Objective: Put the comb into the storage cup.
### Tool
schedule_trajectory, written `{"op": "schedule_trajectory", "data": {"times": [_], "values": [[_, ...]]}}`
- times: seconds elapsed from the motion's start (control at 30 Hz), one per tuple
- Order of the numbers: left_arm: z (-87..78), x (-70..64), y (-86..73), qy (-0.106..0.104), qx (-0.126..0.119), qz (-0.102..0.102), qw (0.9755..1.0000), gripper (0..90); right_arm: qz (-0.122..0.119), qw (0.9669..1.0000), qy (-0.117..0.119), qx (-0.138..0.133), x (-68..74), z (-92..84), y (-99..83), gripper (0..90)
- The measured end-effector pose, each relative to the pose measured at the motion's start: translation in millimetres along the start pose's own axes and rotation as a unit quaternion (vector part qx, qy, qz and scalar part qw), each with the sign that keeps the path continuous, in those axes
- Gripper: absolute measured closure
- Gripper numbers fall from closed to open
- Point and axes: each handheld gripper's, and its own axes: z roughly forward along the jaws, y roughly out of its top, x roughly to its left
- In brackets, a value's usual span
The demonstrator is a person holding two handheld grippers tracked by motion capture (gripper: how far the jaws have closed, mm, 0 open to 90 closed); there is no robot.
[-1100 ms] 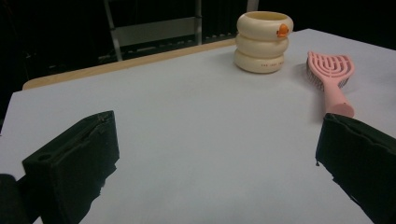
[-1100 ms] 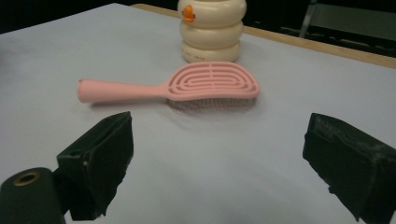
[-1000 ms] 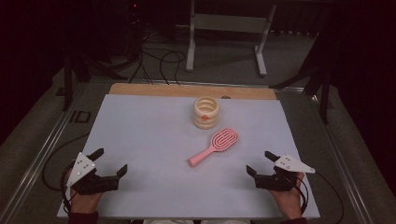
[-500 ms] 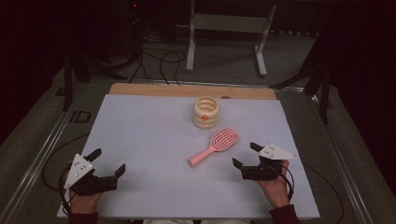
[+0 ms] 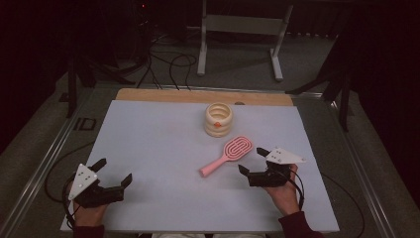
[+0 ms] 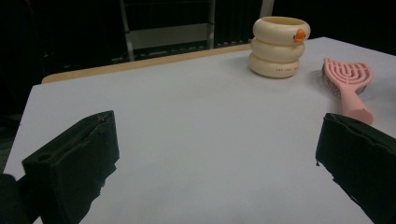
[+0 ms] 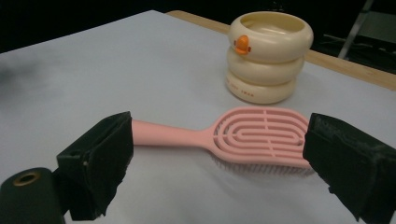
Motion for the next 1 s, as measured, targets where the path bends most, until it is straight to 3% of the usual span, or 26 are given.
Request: {"op": "schedule_trajectory", "data": {"times": [0.33, 1.0], "values": [[0.4, 2.1, -1.7, 0.004, 0.0, 0.002, 1.0, 0.0, -0.004, 0.9998, 0.015, 0.013, 5.6, 14.1, 3.6, 8.6], [2.5, 1.5, -4.2, 0.011, 0.004, 0.006, 0.9999, 0.0, 0.011, 0.9984, 0.033, 0.044, 21.7, 54.1, 20.0, 8.5]]}}
